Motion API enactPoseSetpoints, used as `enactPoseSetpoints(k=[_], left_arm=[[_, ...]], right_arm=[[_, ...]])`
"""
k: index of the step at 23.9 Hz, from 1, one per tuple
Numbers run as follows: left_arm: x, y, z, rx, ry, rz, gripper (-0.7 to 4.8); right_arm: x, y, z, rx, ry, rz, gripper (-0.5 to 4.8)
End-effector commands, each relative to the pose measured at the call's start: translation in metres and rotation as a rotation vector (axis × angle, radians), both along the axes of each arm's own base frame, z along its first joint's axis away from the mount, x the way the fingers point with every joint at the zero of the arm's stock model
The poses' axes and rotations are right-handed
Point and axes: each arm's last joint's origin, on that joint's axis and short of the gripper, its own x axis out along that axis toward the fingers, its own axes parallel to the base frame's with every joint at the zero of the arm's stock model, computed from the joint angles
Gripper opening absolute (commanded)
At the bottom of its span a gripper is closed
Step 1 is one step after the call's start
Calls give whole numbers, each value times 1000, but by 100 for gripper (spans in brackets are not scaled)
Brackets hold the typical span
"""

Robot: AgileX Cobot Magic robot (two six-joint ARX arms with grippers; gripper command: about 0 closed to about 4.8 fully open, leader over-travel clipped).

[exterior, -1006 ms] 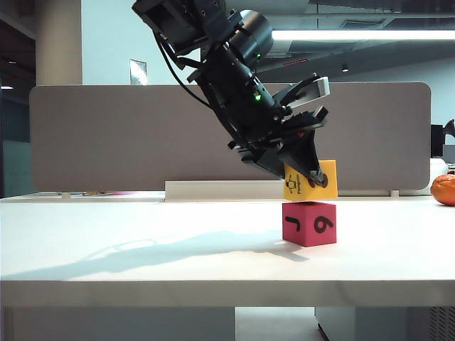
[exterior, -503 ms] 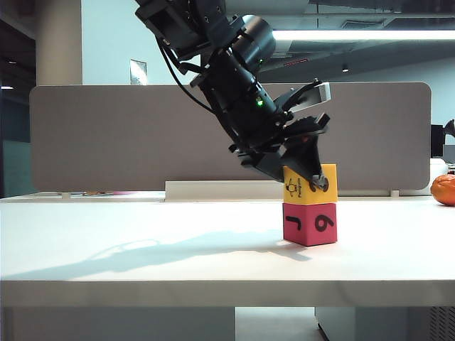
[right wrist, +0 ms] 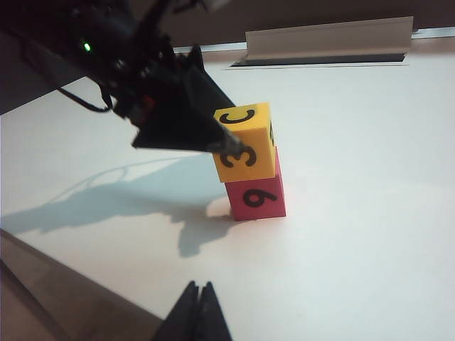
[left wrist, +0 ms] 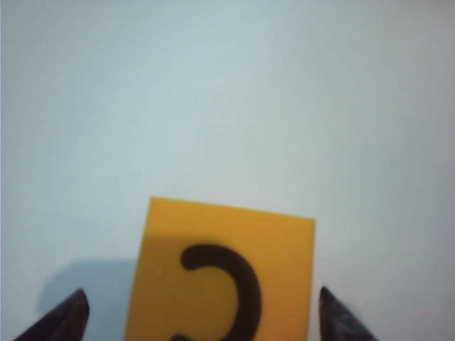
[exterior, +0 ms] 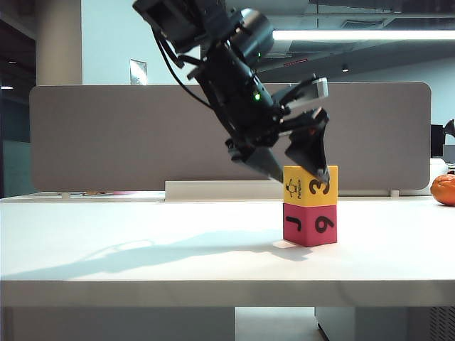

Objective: Stack one letter block on top of another letter block.

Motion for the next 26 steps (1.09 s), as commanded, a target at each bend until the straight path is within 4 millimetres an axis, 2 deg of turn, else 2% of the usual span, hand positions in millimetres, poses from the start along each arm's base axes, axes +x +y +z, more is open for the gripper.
enactPoseSetpoints(k=[1,7,12,18,20,23,24,26], left_arm=[[-3,2,17,-27,-30,2,408],[-13,12,41,-34,-46,10,404],[-20,27,73,-49,-115,61,374],[-33,50,118,-88,-230,136,147],[-37,67,136,-79,-272,199,50],[-38,89,147,-52,-289,269,-7],[-37,97,150,-40,-287,292,-6],[-32,129,155,-7,-258,375,-6]], right_arm=[[0,0,-1,1,-7,3,-5],[1,0,-1,-8,-12,-14,-6],[3,-4,-1,-26,-12,-162,-6],[4,-11,-1,-88,-17,-392,-6],[4,-12,-1,-101,-19,-436,-6],[4,-12,-1,-109,-23,-440,-6],[4,-13,-1,-110,-24,-442,-6],[5,-13,0,-110,-33,-444,-6]])
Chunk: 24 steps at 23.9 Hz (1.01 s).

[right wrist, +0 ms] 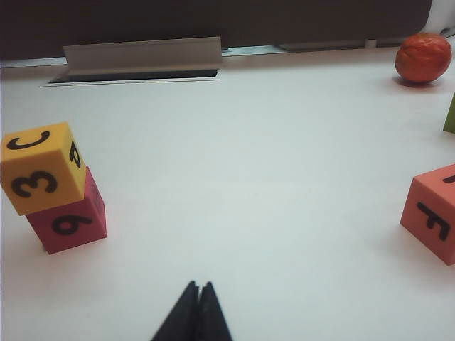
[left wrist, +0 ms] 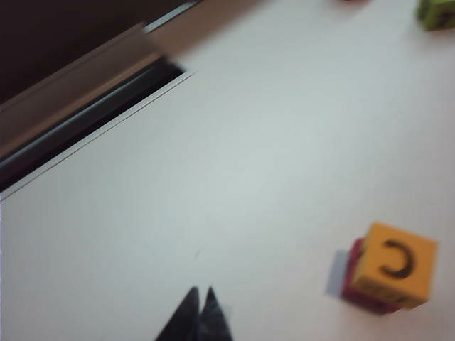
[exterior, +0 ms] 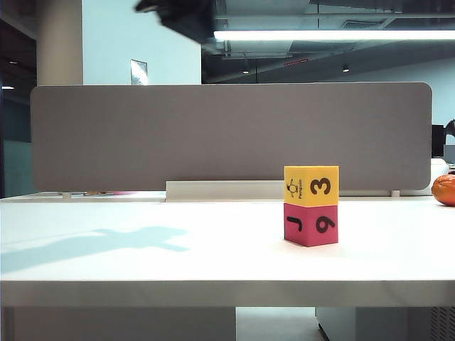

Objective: Stack one letter block on top of another letter block.

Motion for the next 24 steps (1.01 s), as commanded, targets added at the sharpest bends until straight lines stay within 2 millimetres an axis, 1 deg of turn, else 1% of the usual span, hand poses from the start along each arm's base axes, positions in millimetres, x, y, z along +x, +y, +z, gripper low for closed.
enactPoseSetpoints(k=[1,2,4,7,9,11,14,15,19,20,24], left_arm=[[5,35,4,28,51,100,-6],[7,49,4,38,75,134,-6],[9,68,0,47,97,187,-6],[3,93,-13,23,119,211,-6],[-8,108,-23,2,101,238,-6],[-23,117,-32,-15,75,253,-6],[-42,125,-42,-23,54,258,-6],[-52,127,-46,-28,45,258,-6],[-73,134,-55,-38,21,258,-6],[-82,137,-58,-47,2,257,-6],[-108,145,-63,-91,-95,255,-6]], right_arm=[[1,0,1,-8,-23,-7,-6],[1,0,1,-8,-26,-10,-6],[1,0,1,-9,-25,-11,-6],[1,0,1,-9,-25,-12,-6],[1,-1,1,-14,-25,-32,-6],[1,-3,1,-45,-27,-85,-6],[1,-4,2,-54,-38,-113,-6],[1,-4,4,-54,-53,-113,-6],[1,-4,11,-55,-129,-115,-6],[1,-4,15,-55,-158,-116,-6],[1,-3,11,-55,-124,-113,-6]])
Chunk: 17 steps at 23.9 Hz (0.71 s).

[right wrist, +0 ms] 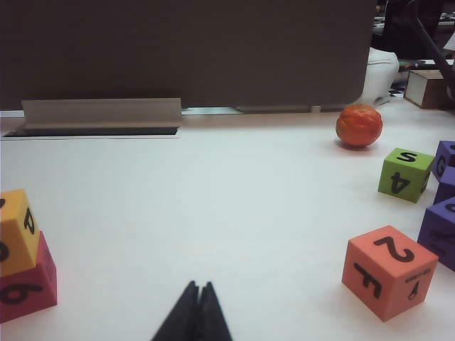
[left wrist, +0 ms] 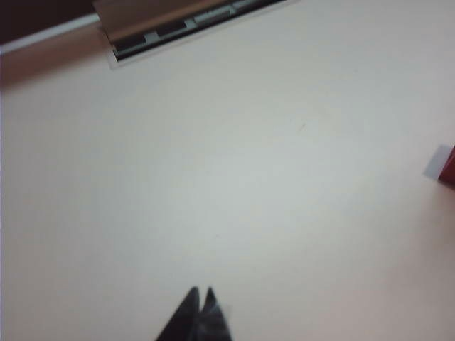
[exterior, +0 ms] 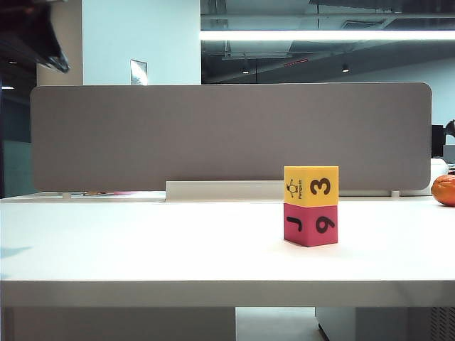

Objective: Stack one letter block on top of another letter block.

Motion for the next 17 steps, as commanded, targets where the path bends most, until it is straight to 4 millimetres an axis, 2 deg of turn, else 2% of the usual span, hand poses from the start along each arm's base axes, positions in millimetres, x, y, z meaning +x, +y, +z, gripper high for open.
enactPoseSetpoints(k=[1,10,14,17], left_arm=[[-15,4,0,-35,-88,-1,-6],[-59,18,-19,-107,-164,16,-6],[-70,21,-29,-188,-176,41,-6],[-72,21,-45,-257,-189,51,-6]], right_arm=[[0,0,-3,-1,28,-4,-6],[0,0,-4,-1,31,-4,-5],[0,0,-4,-1,31,-5,-5],[0,0,-4,-1,31,-5,-5]])
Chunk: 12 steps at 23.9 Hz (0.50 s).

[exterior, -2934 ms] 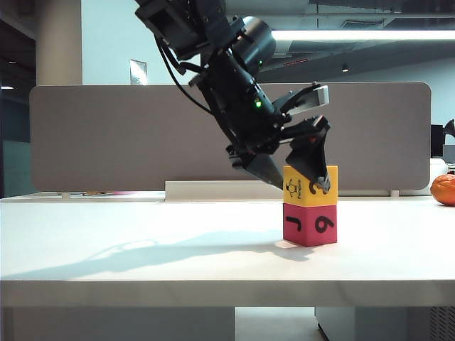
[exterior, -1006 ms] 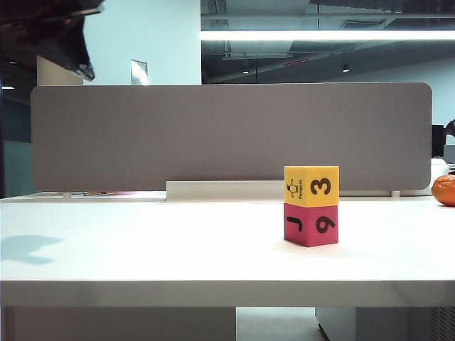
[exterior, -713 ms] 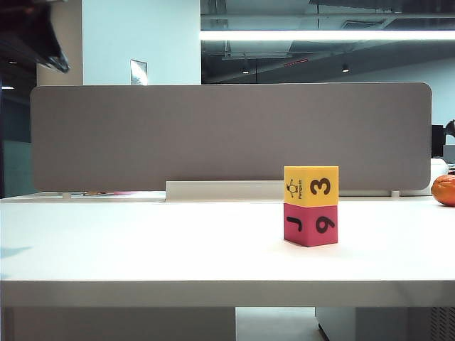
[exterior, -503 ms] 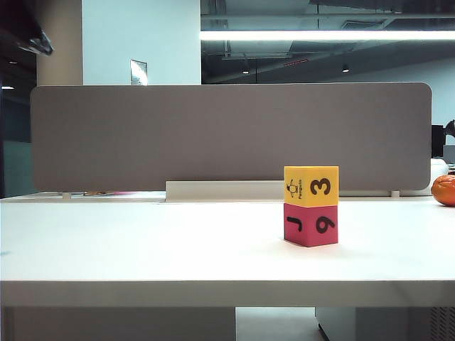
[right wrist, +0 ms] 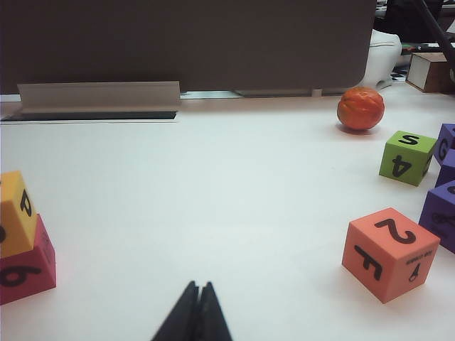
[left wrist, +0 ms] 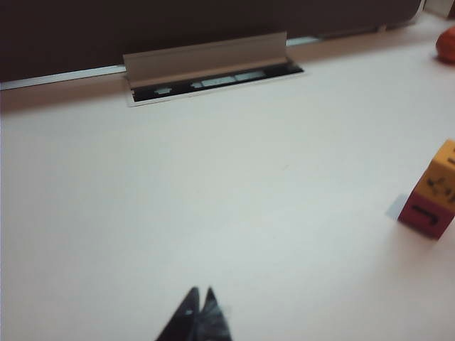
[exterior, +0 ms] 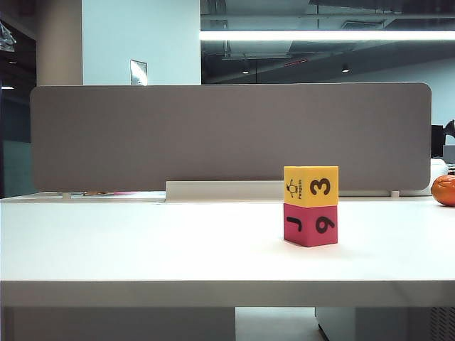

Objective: Stack one letter block on top of another letter block.

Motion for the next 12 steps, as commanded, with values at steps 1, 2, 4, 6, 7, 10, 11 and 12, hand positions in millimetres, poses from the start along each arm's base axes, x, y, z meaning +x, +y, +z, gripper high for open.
enactPoseSetpoints(k=[1,2,4,6,7,10,11,12], left_arm=[[0,0,-15,-57,-17,-2,-6],[-1,-1,-25,-65,-18,-18,-6],[-3,-1,-39,-101,-22,-49,-6],[-5,-1,-51,-140,-14,-47,-6],[-5,-1,-55,-138,-6,-46,-6],[-5,-1,-68,-129,27,-41,-6],[-5,-1,-73,-124,41,-40,-6],[-6,0,-77,-121,53,-36,-6]], right_arm=[[0,0,0,-1,-10,-4,-5],[0,0,0,-1,-10,-4,-5],[0,0,0,-1,-10,-4,-6],[0,0,0,-1,-9,-4,-5],[0,0,0,-1,-8,-4,-5],[0,0,0,-1,-8,-4,-5],[0,0,0,-1,-8,-4,-5],[0,0,0,-1,-8,-4,-5]])
